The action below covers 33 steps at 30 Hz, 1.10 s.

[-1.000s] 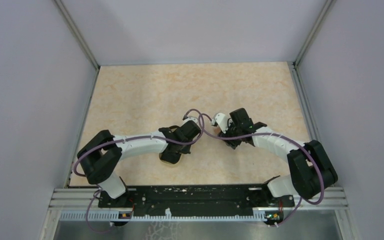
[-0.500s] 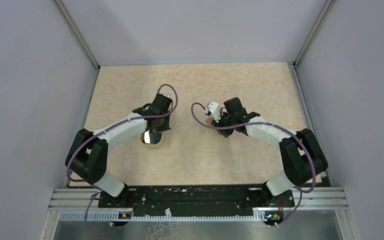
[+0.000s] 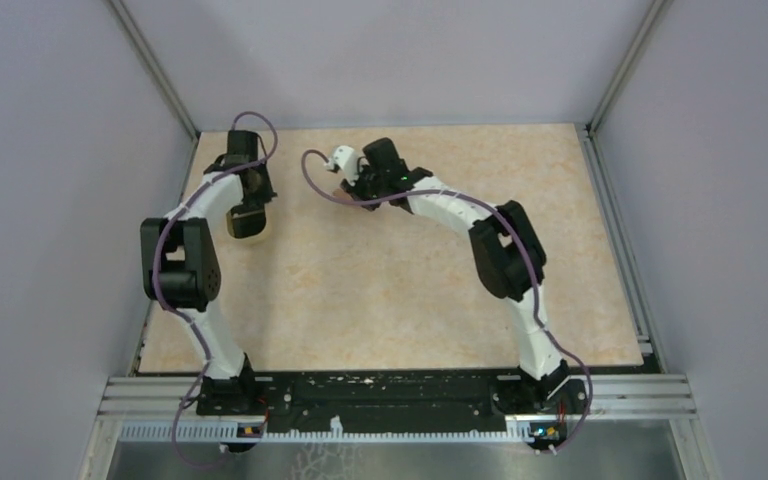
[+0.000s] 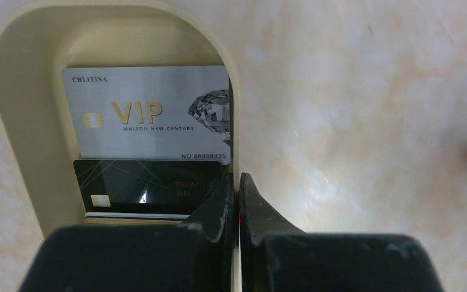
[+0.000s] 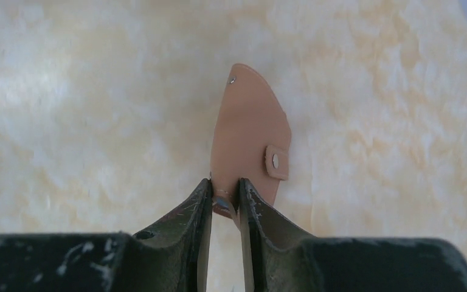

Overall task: Put the credit cards into the card holder
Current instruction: Move the card holder to the center of the board, then reset both arms

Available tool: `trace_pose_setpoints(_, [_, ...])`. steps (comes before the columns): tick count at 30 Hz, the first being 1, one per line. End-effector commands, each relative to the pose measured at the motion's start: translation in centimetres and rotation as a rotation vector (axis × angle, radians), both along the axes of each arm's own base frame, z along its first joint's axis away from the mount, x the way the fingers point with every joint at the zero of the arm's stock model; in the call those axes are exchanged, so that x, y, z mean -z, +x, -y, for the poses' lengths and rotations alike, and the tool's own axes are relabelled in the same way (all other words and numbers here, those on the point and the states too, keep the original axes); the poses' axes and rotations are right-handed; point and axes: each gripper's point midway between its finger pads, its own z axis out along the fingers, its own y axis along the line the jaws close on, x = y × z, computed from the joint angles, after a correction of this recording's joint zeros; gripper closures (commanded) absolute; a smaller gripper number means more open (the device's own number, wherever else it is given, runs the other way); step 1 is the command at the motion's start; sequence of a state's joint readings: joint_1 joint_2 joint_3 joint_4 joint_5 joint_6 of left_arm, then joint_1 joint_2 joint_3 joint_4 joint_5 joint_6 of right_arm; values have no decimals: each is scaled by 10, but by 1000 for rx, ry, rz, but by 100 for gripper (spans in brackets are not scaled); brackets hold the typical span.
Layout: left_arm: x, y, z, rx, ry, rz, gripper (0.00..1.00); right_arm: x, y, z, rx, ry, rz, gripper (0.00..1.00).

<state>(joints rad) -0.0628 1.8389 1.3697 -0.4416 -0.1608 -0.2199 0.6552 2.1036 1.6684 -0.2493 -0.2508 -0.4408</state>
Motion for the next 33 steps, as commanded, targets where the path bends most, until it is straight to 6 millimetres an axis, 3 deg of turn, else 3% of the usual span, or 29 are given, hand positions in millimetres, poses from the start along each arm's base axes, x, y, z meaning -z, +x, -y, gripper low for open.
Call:
trace_pose_setpoints(1, [7,24,-32,-8,-36,-30,96,-8,20,-63,-19,18,56,79])
trace_pose_setpoints(6, [32,32,-47,-32,-98,-102,93,-1,35,-111,-12,36,65,77])
trace_pose_setpoints(7, [34,33,-49,-40,-106,-111,85,1,34,-117,-17,43,57,70])
trace_pose_setpoints(9, [37,32,-52,-60,-120,-125,65,3,28,-124,-29,56,35,47])
trace_pose_setpoints(11, [32,33,-51,-65,-157,-125,51,-10,19,-124,-44,83,1,32])
trace_pose_setpoints(13, [14,35,-44,-50,-196,-96,44,-32,7,-116,-62,117,-51,20])
trace_pose_setpoints(17, [-51,31,-18,35,-304,58,37,-109,-16,-71,10,243,-143,14])
trace_pose_setpoints(18, [-69,24,-9,79,-339,113,26,-127,-22,-55,37,281,-151,12])
trace_pose_setpoints(19, [-101,16,5,158,-371,208,5,-143,-26,-35,62,318,-153,11])
trace_pose_setpoints(21, [-139,-9,25,275,-413,351,1,-172,-38,0,132,408,-125,8])
trace_pose_setpoints(22, [-156,-22,34,328,-427,428,1,-178,-47,17,153,432,-102,3])
trace_pose_setpoints(24, [-183,-51,50,410,-465,584,1,-198,-67,53,207,457,13,1])
trace_pose_setpoints(27, [-205,-94,69,498,-525,734,1,-213,-94,98,293,498,142,1])
trace_pose_setpoints(33, [-215,-165,110,670,-768,758,1,-220,-127,163,511,561,209,2])
